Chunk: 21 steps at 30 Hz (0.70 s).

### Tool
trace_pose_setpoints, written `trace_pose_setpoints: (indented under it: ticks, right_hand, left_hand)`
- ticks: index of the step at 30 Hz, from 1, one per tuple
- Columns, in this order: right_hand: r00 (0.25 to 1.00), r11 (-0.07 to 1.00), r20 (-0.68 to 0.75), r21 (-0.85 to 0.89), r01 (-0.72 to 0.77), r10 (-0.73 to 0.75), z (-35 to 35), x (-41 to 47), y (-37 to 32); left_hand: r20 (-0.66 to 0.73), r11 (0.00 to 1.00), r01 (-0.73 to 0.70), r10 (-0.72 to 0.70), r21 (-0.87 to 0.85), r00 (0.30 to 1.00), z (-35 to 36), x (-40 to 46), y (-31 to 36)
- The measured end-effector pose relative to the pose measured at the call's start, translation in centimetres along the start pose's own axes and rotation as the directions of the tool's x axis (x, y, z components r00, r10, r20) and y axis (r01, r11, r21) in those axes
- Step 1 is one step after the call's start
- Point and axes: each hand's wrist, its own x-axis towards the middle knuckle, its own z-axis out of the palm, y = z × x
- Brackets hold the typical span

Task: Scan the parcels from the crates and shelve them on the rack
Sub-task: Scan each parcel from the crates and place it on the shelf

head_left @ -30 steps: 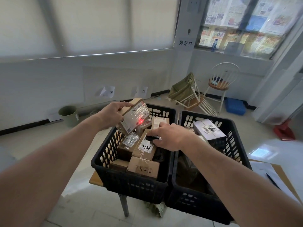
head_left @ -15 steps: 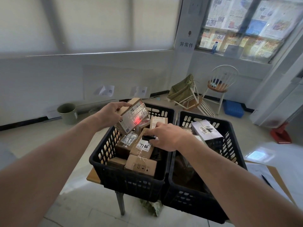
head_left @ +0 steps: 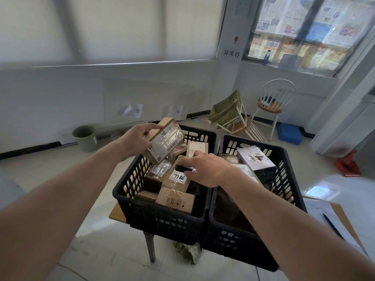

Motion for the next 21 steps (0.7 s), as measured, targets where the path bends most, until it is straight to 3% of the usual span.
trace_pose_setpoints:
  ticks: [8, 10, 13, 18, 21]
  right_hand:
    - [0.953, 0.873, -0.256, 0.488, -0.019, 0.164, 1.3, 1.2, -0.1]
    - [0.918, 0.792, -0.323, 0.61, 0.015, 0.231, 1.4, 2.0, -0.6]
    - [0.893, 0.586, -0.331, 0.805, 0.097, 0.306, 0.6, 2.9, -1.7]
    - [0.931, 0.345, -0.287, 0.917, 0.2, 0.224, -1.1, 2.1, -4.5]
    - [0.935, 0.297, -0.328, 0.913, 0.278, 0.133, -1.9, 0.9, -5.9]
  left_hand:
    - [0.023, 0.97, 0.037, -0.033, -0.242, 0.999, 0.0, -3.3, 1.0]
    - [0.022, 0.957, 0.04, -0.036, -0.286, 0.999, -0.1, -4.7, 1.3]
    - [0.008, 0.933, 0.036, -0.035, -0.357, 0.999, -0.6, -7.0, 2.0]
    - [-0.062, 0.909, 0.004, -0.033, -0.416, 0.997, -0.1, -12.1, 3.4]
    - [-0.139, 0.905, 0.005, -0.071, -0.425, 0.988, 0.6, -15.8, 4.8]
